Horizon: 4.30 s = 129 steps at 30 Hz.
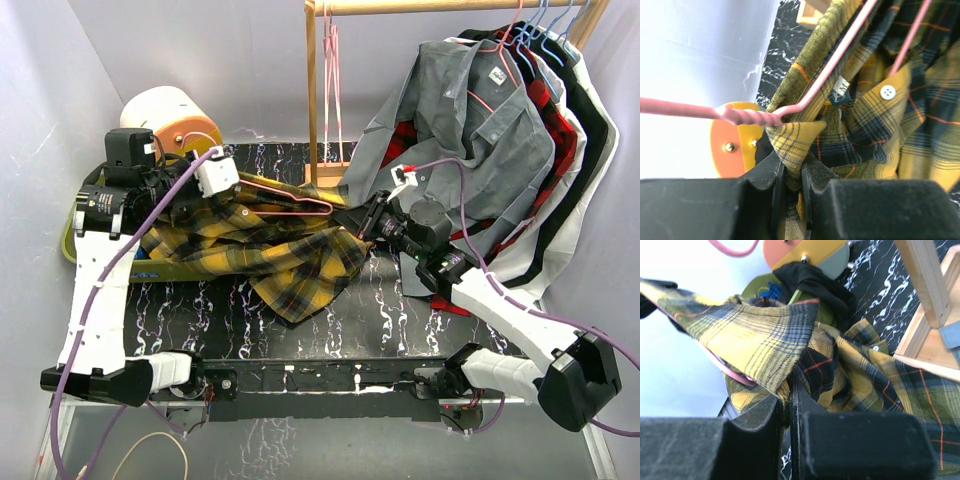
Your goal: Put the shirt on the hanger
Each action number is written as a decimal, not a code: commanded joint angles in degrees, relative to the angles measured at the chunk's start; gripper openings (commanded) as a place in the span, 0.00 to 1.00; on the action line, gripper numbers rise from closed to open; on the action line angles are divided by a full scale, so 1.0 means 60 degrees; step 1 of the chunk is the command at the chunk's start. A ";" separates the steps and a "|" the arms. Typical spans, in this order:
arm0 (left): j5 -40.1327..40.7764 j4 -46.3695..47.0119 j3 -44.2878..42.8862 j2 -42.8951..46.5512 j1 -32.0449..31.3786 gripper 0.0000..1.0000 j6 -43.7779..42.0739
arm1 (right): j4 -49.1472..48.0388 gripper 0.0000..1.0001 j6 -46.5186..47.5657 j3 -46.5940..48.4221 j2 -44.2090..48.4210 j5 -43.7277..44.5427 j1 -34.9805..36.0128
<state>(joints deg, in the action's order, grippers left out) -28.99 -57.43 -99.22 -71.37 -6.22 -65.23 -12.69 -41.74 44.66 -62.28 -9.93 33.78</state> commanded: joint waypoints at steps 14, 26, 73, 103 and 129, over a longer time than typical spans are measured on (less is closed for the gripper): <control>0.4944 0.4014 0.2915 0.0951 -0.0582 0.00 -0.1729 | 0.2313 0.08 0.0544 0.1430 0.0234 -0.0562 -0.0418; 0.6273 0.6229 0.3525 0.1212 -0.0984 0.00 -0.2392 | 0.3186 0.79 0.1754 0.0816 0.0691 0.0417 -0.0415; 0.5826 0.5411 0.3448 0.1434 -0.1075 0.00 -0.1900 | -0.2570 0.57 0.1128 0.1623 -0.3278 0.0230 0.0493; 0.5810 0.5308 0.3441 0.1247 -0.1078 0.00 -0.1913 | -0.2526 0.28 0.1401 0.2286 -0.4108 -0.0056 0.0492; 0.8521 1.2470 0.5387 0.0983 -0.1191 0.00 -0.3662 | 0.2493 0.08 -0.0895 0.3266 -0.1850 0.0911 0.0621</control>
<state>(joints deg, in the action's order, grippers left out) 11.55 7.01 -62.94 -65.49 -14.20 -86.52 -1.74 -44.82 63.20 -74.59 -5.41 37.23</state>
